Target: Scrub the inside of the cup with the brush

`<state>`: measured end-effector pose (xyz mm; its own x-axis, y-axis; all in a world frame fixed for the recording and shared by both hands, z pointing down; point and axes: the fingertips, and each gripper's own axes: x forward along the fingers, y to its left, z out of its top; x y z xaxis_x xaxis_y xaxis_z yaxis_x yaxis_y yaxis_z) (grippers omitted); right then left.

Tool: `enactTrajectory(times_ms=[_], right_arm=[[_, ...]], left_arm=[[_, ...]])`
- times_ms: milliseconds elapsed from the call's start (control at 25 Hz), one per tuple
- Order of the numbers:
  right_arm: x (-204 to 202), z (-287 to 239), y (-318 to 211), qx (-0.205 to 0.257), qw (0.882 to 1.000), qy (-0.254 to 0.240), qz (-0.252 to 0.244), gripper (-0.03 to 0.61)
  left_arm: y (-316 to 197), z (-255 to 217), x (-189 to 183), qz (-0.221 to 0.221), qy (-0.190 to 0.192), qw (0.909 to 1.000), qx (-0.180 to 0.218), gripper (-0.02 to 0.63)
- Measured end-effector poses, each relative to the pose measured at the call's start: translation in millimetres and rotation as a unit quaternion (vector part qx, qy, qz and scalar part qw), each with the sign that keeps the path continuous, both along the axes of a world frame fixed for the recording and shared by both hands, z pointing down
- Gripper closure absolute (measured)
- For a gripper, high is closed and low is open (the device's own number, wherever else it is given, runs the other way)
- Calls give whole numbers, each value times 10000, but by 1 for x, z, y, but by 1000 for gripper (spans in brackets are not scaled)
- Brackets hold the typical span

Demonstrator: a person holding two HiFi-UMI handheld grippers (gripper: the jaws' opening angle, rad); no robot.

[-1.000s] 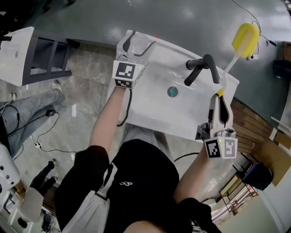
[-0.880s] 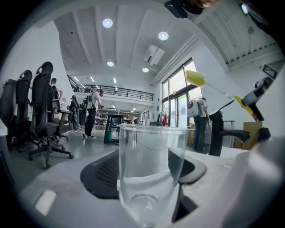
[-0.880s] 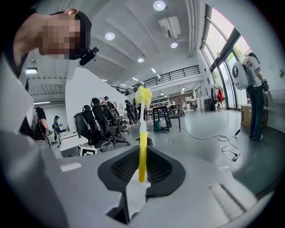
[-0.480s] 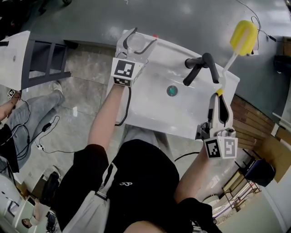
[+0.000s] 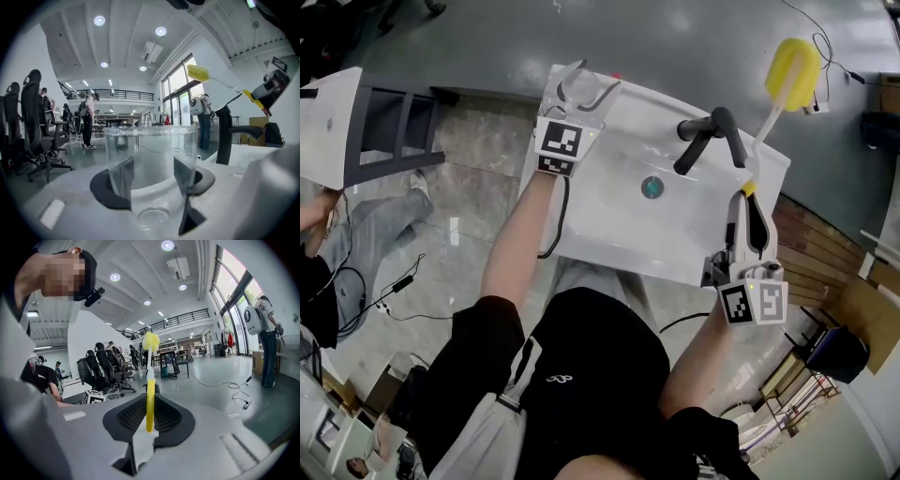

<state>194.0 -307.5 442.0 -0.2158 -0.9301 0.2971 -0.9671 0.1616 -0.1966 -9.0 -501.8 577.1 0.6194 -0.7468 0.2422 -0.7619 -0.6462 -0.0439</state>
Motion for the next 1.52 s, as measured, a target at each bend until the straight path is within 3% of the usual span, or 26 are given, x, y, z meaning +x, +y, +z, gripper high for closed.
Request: enactTrajectory(times_ms=[240,920,1160,1520], right_arm=[[3,-8,7,83,10000,-15,4,528],[11,-45,64,552,9981,1,-255,529],[8,-43,86,519,9978,-18,-414,529],[8,-32,124,403,9968,30,-691,529]], left_arm=[[22,-12,3,283,-282,9992,-95,325],[120,-116,10,728,-1071,9885,781,325],[150,-132,-2,659,-1837,9753,1036,325],[189,-142,-15,548,-3149,9357,1492,325]])
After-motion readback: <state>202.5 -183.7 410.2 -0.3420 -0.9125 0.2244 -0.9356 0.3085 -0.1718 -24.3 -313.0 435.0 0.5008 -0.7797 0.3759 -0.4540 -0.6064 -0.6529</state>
